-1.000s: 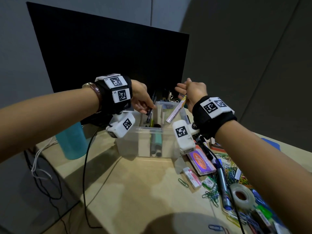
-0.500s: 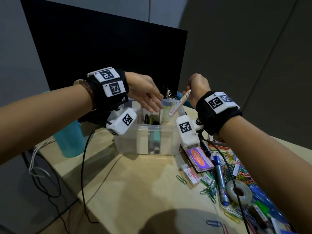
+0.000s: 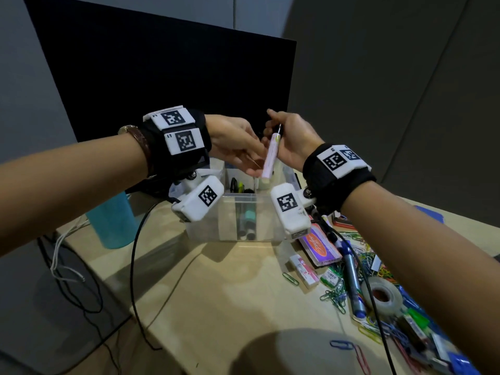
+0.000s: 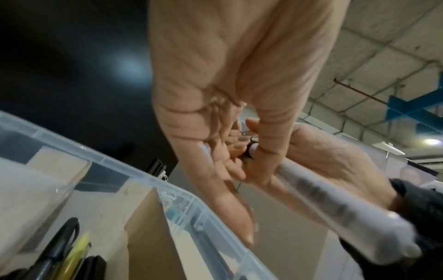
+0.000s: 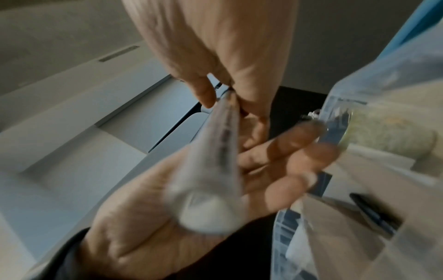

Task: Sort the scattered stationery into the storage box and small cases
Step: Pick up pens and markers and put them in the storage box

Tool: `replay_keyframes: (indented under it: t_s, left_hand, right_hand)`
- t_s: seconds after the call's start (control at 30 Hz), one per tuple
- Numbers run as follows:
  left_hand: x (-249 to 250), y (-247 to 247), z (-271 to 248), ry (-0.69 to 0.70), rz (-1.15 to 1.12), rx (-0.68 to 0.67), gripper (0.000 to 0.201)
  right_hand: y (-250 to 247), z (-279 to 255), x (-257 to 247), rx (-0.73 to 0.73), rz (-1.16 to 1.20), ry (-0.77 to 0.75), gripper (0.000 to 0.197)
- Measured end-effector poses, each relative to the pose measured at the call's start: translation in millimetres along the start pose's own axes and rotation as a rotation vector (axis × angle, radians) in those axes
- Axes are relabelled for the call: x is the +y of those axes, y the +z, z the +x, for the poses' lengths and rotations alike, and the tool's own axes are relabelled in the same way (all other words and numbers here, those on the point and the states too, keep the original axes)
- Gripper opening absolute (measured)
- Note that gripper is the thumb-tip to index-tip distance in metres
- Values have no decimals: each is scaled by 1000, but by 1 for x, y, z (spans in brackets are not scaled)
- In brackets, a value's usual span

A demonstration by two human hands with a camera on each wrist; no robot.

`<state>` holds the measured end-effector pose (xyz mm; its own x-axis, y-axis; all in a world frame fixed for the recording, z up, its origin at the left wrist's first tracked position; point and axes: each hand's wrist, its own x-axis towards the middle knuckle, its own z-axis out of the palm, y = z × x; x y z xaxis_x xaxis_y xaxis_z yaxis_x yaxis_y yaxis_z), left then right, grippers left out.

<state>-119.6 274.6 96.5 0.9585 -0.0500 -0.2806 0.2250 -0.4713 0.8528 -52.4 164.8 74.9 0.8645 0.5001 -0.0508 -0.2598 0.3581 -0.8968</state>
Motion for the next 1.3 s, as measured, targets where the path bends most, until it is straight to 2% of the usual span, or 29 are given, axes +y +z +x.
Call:
replay_keyframes:
  t_s: [0.1, 0.2, 0.27, 0.33, 0.37, 0.4, 0.47, 0.53, 0.57, 0.63, 0.73, 0.83, 1.0, 1.13, 1.3]
  left_hand:
    - [0, 5, -2, -59, -49, -37, 21]
    - [-1, -1, -2, -103, -111, -7, 30]
    - [0, -6, -4, -79, -133, 5, 26]
    - [3, -9, -6, -27, -38, 47, 19]
    - [4, -10, -5, -6, 27, 84, 21]
    - [3, -11, -3, 0, 91, 127, 32]
    - [-2, -12, 1, -28, 194, 187, 55]
    - [-8, -10, 4, -91, 274, 189, 56]
    - [-12, -9, 6, -136, 307, 184, 52]
    - [-20, -7, 10, -215, 398, 182, 44]
    - [-26, -4, 15, -275, 479, 121, 35]
    - [-25, 3, 17, -335, 447, -18, 34]
    - [-30, 17, 27, -423, 537, -109, 36]
    - [-35, 26, 30, -426, 767, -152, 47]
    - [-35, 25, 28, -381, 664, -184, 41]
  right_hand:
    - [6, -4, 3, 15, -4, -61, 33]
    - [2, 0, -1, 31, 1, -115, 28]
    - [-5, 5, -3, 33, -55, -102, 23]
    - [-12, 9, -3, -7, -142, -69, 29]
    - [-14, 11, -1, -24, -266, -62, 35]
    - [-17, 13, 1, -30, -504, -73, 41]
    - [-30, 16, 12, -15, -1222, -112, 48]
    - [-48, 19, 27, -44, -1792, -113, 53]
    - [-56, 18, 33, -97, -1915, -89, 55]
    - [-64, 14, 35, -174, -1906, -28, 57]
    - [-63, 10, 33, -184, -1888, 5, 61]
    - [-62, 9, 34, -173, -1852, -2, 62]
    - [-65, 11, 37, -164, -1784, -19, 61]
    - [-69, 15, 41, -172, -1676, -51, 58]
    - [-79, 6, 30, -202, -1378, -52, 57]
